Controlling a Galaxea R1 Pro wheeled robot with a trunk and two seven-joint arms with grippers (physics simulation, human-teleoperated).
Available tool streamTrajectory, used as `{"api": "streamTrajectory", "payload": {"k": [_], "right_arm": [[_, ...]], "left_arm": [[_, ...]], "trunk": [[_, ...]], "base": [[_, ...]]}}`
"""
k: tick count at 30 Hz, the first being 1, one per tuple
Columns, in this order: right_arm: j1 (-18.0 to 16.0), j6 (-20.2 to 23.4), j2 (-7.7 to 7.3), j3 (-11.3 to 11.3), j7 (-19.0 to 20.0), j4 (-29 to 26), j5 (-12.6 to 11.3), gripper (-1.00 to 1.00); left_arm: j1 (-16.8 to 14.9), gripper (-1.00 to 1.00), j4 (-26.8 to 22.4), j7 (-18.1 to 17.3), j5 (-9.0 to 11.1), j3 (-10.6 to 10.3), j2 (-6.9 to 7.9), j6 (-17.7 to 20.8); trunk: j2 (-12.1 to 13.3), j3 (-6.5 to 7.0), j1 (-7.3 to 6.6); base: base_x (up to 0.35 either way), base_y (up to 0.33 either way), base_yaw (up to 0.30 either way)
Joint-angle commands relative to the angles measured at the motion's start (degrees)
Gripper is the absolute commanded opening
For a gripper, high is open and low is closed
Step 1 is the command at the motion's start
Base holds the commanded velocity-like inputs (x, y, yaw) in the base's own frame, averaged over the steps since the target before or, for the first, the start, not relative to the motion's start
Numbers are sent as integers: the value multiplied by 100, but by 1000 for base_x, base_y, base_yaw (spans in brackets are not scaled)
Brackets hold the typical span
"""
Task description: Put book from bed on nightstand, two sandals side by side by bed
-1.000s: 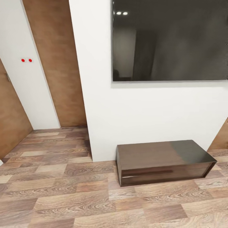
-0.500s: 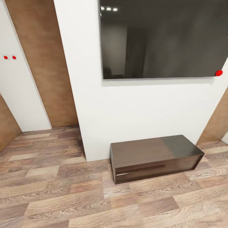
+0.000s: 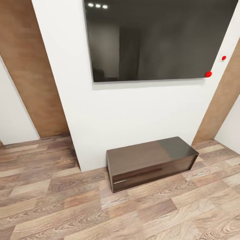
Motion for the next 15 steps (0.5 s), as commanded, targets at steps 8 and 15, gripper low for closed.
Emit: {"api": "streamTrajectory", "payload": {"k": [8, 15], "right_arm": [[-5, -11, 0, -5, 47, 9, -60, 100], [-5, -11, 3, -5, 47, 8, -60, 100]], "left_arm": [[-2, 100, 6, -4, 60, -22, 3, -19], [-2, 100, 11, -5, 60, -24, -4, -19]], "trunk": [[-3, -17, 0], [-3, -18, 0]], "base": [[0, 0, -243], [0, 0, -256]]}}
